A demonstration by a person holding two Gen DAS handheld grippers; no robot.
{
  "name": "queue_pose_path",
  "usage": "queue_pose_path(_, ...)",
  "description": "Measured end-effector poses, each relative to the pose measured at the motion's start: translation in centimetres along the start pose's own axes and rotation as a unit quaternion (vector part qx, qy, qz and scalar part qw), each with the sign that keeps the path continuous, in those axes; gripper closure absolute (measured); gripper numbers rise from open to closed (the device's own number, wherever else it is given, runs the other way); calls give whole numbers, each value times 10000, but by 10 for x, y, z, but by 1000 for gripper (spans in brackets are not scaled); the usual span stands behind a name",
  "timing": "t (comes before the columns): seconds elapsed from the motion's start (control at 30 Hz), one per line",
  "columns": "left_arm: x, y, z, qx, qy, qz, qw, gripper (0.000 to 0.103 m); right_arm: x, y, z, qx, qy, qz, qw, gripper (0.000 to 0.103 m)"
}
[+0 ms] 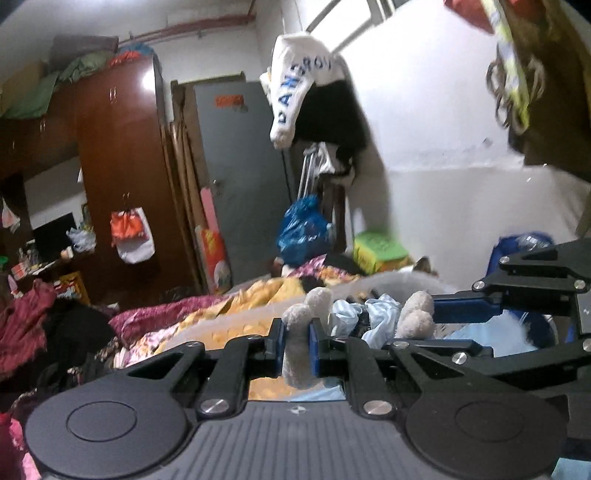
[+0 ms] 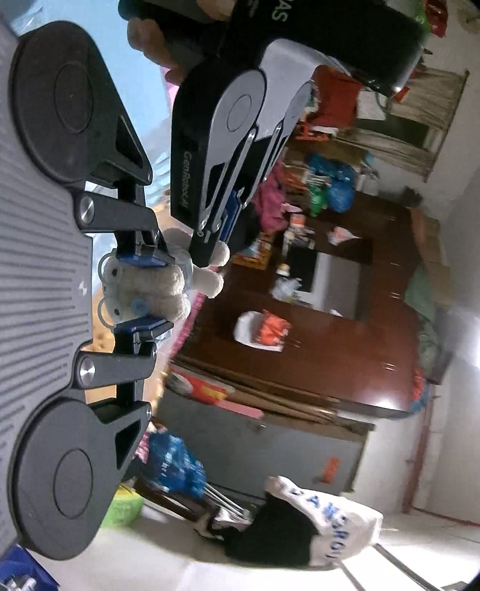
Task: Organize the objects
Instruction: 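Carry the plush toy with both grippers into the white basket and open, then close both grippers on the purple tissue pack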
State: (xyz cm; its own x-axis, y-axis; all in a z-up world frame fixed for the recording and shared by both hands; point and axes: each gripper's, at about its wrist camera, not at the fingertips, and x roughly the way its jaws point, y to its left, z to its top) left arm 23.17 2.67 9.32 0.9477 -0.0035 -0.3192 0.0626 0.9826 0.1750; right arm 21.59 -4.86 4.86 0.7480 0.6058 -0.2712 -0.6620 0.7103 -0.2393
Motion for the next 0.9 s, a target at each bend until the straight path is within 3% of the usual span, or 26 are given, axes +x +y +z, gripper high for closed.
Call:
queue_pose_path(0.23, 14, 3, -11, -94, 193, 18, 9998, 86, 3, -7, -5, 245, 172, 72, 9995, 71)
queue_pose_path(0.37, 17, 6, -16, -160, 253, 98, 9995, 80, 0, -7, -4, 371, 205, 60, 9991, 65)
queue_pose_path(0.43, 17, 8, -17, -184, 298, 171, 9992, 65, 2, -11, -1, 447, 223, 10, 9987, 59)
queue_pose_path(0.47, 18, 8, -17, -168, 290, 214, 9992, 54, -1, -11, -2, 454, 194, -47, 9988, 51)
queue_pose_path(0.5, 16, 9, -18, -153, 279, 248, 9992, 50, -5, -11, -2, 488, 158, -86, 9986, 47)
queue_pose_path(0.57, 13, 10, -21, -164, 245, 277, 9992, 48, -10, -12, -1, 568, 108, -179, 9982, 29)
queue_pose_path(0.67, -2, 10, -21, -220, 53, 316, 9992, 33, -26, -14, 4, 662, -141, -417, 9968, 8)
queue_pose_path(0.73, -22, 12, -23, -306, -155, 345, 9988, 22, -45, -15, 4, 773, -298, -559, 9950, 0)
queue_pose_path(0.87, -74, 14, -34, -654, -556, 72, 9963, 0, -87, -16, -6, 1016, -478, -534, 9922, 0)
queue_pose_path(0.9, -84, 14, -39, -699, -610, -16, 9957, 0, -100, -14, -15, 1121, -493, -567, 9909, 0)
